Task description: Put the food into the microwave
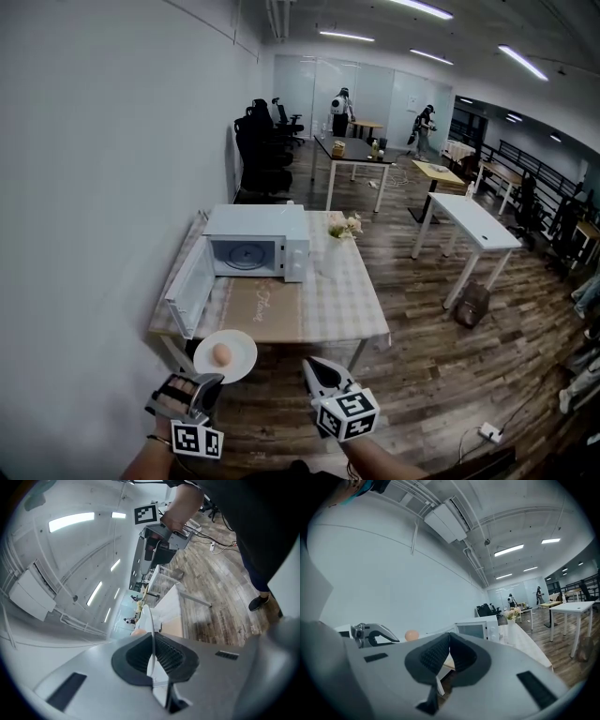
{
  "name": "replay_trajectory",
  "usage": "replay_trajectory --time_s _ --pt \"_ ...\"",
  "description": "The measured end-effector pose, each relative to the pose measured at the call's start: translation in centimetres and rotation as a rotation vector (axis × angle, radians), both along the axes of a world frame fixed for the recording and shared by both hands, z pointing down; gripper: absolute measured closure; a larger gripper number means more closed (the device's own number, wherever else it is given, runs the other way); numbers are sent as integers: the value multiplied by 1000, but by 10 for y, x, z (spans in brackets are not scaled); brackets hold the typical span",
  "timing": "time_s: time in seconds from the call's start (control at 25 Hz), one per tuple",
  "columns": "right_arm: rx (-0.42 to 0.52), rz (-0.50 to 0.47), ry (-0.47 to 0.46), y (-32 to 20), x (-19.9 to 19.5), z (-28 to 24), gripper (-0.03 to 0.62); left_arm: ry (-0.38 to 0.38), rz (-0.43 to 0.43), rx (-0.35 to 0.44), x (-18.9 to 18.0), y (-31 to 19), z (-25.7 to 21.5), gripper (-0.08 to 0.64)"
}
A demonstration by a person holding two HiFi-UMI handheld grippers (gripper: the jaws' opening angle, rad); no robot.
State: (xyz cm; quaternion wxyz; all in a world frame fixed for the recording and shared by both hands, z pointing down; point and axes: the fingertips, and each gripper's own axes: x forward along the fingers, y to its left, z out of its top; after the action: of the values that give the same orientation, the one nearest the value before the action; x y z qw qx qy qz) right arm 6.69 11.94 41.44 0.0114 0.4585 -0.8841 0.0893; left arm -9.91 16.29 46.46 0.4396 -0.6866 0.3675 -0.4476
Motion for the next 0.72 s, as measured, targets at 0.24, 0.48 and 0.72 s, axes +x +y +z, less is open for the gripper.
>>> replay_trajectory --time_s 0.24,0.48,0.72 --pt "7 -18 -6 -29 12 -4 584 -5 -6 -2 17 -26 -3 541" --pt "11 -46 -12 -48 27 -5 584 -27 -21 -6 31 -51 -3 541" --pt "8 -58 -19 -72 47 -1 584 -42 -46 -21 42 -74 1 541"
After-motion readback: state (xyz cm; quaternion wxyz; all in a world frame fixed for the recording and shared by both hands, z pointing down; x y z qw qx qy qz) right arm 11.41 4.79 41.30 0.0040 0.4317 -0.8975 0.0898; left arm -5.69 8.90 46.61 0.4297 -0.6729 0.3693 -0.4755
